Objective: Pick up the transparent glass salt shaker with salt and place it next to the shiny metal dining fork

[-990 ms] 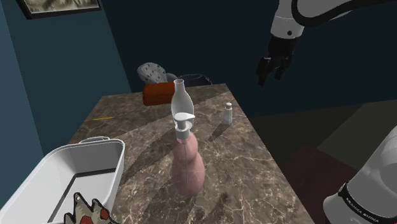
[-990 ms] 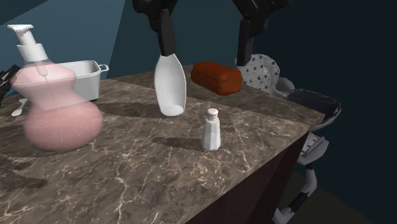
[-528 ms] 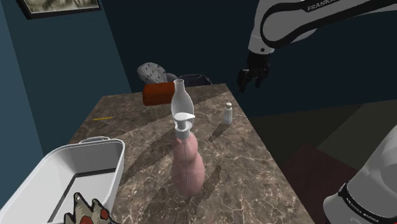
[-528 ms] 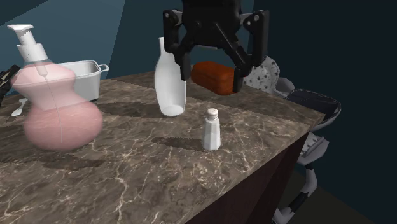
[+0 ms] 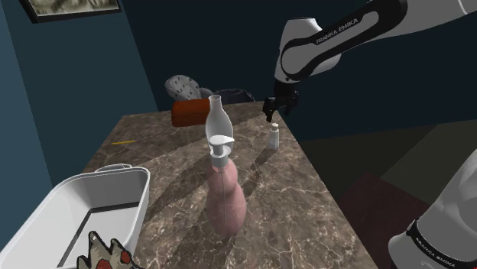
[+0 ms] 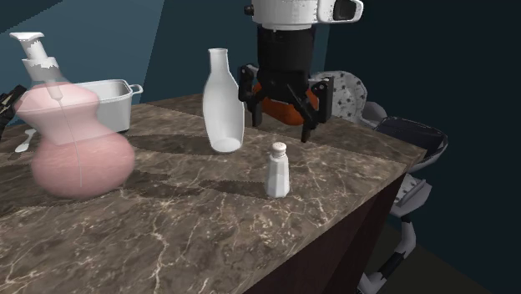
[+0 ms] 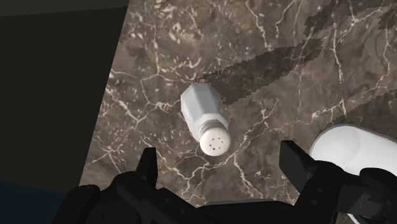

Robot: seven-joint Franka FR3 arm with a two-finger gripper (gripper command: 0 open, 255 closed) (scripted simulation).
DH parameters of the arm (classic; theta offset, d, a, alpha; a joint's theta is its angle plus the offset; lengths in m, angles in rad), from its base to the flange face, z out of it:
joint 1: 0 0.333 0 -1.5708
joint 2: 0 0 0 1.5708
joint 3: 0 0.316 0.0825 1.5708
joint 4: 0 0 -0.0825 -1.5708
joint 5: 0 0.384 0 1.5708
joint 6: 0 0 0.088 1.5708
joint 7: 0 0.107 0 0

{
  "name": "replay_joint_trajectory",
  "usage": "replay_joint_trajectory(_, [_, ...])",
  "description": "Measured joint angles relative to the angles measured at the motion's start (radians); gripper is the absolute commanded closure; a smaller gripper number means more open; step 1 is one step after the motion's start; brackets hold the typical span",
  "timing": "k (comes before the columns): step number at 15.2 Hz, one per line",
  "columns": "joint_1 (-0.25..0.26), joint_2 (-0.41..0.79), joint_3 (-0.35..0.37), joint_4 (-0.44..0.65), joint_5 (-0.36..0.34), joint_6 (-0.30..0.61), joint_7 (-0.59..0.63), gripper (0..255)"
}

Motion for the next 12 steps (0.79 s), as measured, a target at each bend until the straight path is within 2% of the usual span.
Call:
replay_joint_trajectory(8, [0.001, 0.106, 0.000, 0.008, 0.014, 0.100, -0.012, 0])
replay_joint_trajectory(12, [0.001, 0.116, 0.000, 0.000, 0.015, 0.118, -0.013, 0])
